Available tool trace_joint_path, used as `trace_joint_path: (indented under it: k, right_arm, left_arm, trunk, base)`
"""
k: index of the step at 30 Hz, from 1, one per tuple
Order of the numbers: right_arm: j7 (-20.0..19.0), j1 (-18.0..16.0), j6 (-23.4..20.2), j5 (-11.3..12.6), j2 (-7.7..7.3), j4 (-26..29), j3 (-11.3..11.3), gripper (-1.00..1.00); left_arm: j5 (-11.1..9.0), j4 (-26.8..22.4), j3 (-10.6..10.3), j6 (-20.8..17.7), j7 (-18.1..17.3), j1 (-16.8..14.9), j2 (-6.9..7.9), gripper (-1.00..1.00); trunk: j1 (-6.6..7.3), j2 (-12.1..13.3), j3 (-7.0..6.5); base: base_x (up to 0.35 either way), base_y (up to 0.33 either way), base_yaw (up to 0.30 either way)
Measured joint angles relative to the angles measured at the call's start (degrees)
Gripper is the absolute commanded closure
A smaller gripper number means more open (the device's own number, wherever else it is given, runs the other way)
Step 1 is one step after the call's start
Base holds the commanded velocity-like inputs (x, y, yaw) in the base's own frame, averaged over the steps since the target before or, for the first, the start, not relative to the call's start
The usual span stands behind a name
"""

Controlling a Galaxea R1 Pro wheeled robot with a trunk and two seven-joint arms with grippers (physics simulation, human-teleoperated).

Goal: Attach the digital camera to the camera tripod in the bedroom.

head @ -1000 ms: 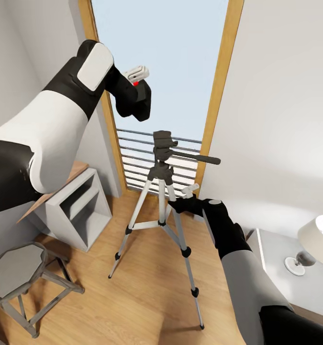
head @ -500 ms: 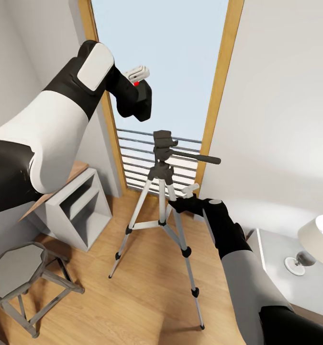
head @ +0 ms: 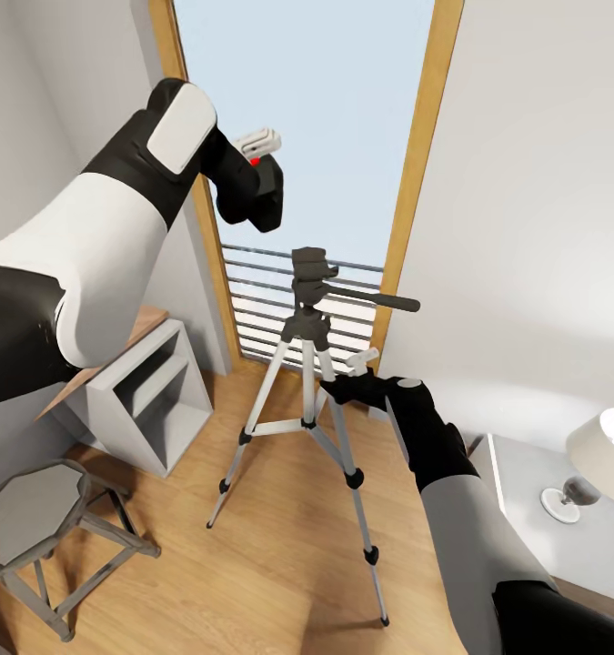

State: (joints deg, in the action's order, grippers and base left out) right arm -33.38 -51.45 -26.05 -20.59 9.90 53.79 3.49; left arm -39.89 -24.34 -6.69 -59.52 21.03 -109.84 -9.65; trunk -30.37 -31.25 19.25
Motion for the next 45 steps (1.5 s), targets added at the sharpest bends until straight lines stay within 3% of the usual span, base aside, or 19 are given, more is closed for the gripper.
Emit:
trace_joint_path:
  k: [4, 9, 11, 14, 17, 22, 26, 29, 34, 38, 40, 41, 45]
  right_arm:
    - [0.0, 0.0, 0.0, 0.0, 0.0, 0.0, 0.0, 1.0]
    - [0.0, 0.0, 0.0, 0.0, 0.0, 0.0, 0.0, 1.0]
    - [0.0, 0.0, 0.0, 0.0, 0.0, 0.0, 0.0, 1.0]
    - [0.0, 0.0, 0.0, 0.0, 0.0, 0.0, 0.0, 1.0]
    - [0.0, 0.0, 0.0, 0.0, 0.0, 0.0, 0.0, 1.0]
    - [0.0, 0.0, 0.0, 0.0, 0.0, 0.0, 0.0, 1.0]
    - [0.0, 0.0, 0.1, 0.0, 0.0, 0.0, 0.0, 1.0]
    - [0.0, 0.0, 0.1, 0.0, 0.0, 0.0, 0.0, 1.0]
    - [0.0, 0.0, 0.2, 0.0, 0.0, 0.0, 0.0, 1.0]
    - [0.0, 0.0, 0.2, 0.0, 0.0, 0.0, 0.0, 1.0]
    - [0.0, 0.0, 0.2, 0.0, 0.0, 0.0, 0.0, 1.0]
    - [0.0, 0.0, 0.2, 0.0, 0.0, 0.0, 0.0, 1.0]
    - [0.0, 0.0, 0.3, 0.0, 0.0, -0.1, 0.0, 1.0]
  left_arm:
    - [-0.4, -1.4, 0.0, -0.1, -0.8, 0.0, -0.04, 1.0]
    - [-1.5, -3.9, 0.0, -0.2, -7.7, 0.0, 0.37, 1.0]
    - [-1.8, -4.3, 0.0, -0.2, -11.5, 0.0, 0.78, 1.0]
    - [-2.5, -4.5, -0.2, -0.1, -21.7, 0.0, 2.29, 1.0]
    - [-2.4, -4.2, -0.4, -0.1, -29.1, 0.0, 4.11, 1.0]
    - [-1.6, -4.2, -0.6, -0.1, -31.2, 0.0, 4.56, 1.0]
    - [0.5, -4.0, -2.1, -0.1, -31.8, 0.1, 4.35, 1.0]
    - [2.2, -3.5, -4.9, -0.2, -32.4, 0.2, 4.19, 1.0]
    - [2.9, -3.4, -6.9, -0.3, -33.1, 0.4, 4.24, 1.0]
    - [3.9, -3.6, -9.9, -0.3, -33.4, 0.6, 4.32, 1.0]
    - [4.2, -3.8, -12.6, -0.3, -34.0, 0.6, 4.57, 1.0]
    - [4.3, -4.3, -16.2, -0.3, -35.5, 0.6, 5.05, 1.0]
    - [4.5, -6.3, -25.0, -0.4, -42.5, 0.7, 6.69, 1.0]
  trunk:
    - [0.0, 0.0, 0.0]
    - [0.0, 0.0, 0.0]
    - [0.0, 0.0, 0.0]
    - [0.0, 0.0, 0.0]
    - [0.0, 0.0, 0.0]
    - [0.0, 0.0, 0.0]
    - [0.0, 0.0, 0.0]
    - [0.0, 0.0, 0.0]
    - [0.0, 0.0, 0.0]
    - [0.0, 0.0, 0.0]
    - [0.0, 0.0, 0.0]
    - [0.0, 0.0, 0.0]
    - [0.01, 0.0, -0.01]
  base:
    - [0.0, 0.0, 0.0]
    - [0.0, 0.0, 0.0]
    - [0.0, 0.0, 0.0]
    - [0.0, 0.0, 0.0]
    - [0.0, 0.0, 0.0]
    - [0.0, 0.0, 0.0]
    - [0.0, 0.0, 0.0]
    - [0.0, 0.0, 0.0]
    - [0.0, 0.0, 0.0]
    - [0.0, 0.0, 0.0]
    - [0.0, 0.0, 0.0]
    - [0.0, 0.0, 0.0]
    - [0.0, 0.0, 0.0]
